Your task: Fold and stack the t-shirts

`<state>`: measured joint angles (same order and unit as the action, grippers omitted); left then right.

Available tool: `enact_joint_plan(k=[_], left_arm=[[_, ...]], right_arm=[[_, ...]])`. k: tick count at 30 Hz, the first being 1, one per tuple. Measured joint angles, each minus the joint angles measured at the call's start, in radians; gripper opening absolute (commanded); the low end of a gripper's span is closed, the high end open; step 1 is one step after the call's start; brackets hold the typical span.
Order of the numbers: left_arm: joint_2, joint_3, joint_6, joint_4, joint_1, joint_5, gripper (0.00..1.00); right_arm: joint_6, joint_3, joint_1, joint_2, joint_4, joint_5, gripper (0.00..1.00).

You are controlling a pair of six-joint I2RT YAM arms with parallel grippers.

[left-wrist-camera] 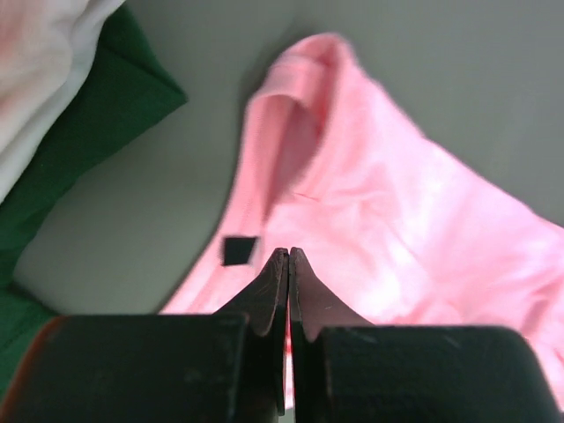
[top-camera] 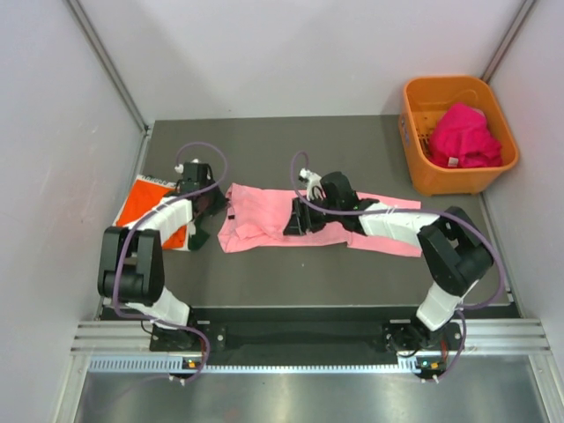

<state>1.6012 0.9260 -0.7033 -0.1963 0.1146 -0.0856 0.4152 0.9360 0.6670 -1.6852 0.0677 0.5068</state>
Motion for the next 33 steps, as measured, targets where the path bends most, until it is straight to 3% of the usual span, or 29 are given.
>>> enact_joint_plan(k=[7,15,25,33], left_arm=[[-0.064,0.01,-0.002,-0.001,0.031,-0.05,0.0],[0.141,0.154,-0.004,-0.032,0.048,-0.123,0.0],[0.284,0.254,-0.017,-0.148,0.036,-0.109,0.02],[0.293,0.269,-0.028,-0.168,0.018,-0.081,0.02]], right_arm=[[-0.015,0.235,0.0,-0.137,0.012,-0.003,0.59],[0.042,0.408,0.0,-0.357,0.061,0.045,0.54],[0.108,0.344,0.027,-0.413,0.16,0.113,0.54],[0.156,0.089,0.085,-0.311,0.315,0.147,0.54]])
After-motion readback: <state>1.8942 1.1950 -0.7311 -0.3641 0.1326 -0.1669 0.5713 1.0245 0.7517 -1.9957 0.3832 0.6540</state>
